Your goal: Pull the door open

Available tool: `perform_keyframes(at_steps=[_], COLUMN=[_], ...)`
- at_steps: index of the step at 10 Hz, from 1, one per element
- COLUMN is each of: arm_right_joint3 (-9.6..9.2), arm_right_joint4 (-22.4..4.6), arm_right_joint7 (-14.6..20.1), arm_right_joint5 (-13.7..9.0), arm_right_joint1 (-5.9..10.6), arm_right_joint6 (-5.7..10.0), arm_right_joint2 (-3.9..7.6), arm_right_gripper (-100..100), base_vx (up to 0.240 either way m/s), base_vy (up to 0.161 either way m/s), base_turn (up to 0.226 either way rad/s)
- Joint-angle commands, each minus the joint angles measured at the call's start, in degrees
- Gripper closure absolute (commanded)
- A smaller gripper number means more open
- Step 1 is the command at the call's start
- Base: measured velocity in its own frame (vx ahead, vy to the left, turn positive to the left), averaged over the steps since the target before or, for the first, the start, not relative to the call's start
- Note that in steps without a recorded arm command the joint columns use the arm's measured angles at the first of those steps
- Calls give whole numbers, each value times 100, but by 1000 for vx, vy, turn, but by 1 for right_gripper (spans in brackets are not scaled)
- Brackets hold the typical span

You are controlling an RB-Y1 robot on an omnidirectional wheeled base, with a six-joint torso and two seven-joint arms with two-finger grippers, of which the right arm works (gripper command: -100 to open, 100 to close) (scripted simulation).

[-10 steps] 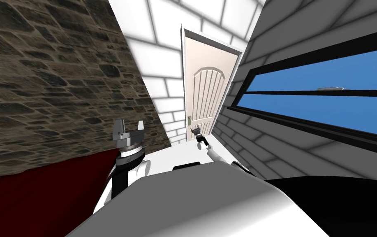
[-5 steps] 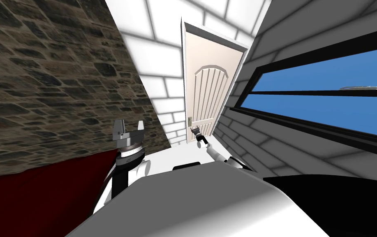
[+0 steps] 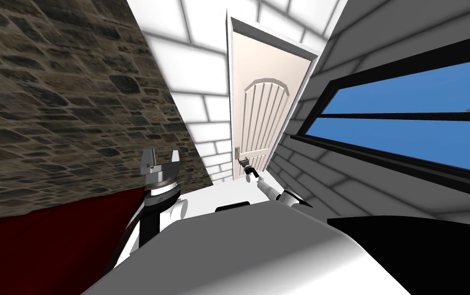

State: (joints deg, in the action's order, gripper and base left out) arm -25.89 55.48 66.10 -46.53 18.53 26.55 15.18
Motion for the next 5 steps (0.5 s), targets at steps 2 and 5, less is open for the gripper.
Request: perform_keyframes(at_steps=[2,5], arm_right_joint3=[-96,-63], arm_right_joint4=[-281,-395], arm_right_joint7=[265,501], arm_right_joint5=[-156,-224], arm_right_joint1=[182,175], arm_right_joint6=[17,81], arm_right_joint2=[47,282], arm_right_gripper=[-100,-100], base_vx=[79,73], base_vy=[-29,2], base_turn=[26,79])
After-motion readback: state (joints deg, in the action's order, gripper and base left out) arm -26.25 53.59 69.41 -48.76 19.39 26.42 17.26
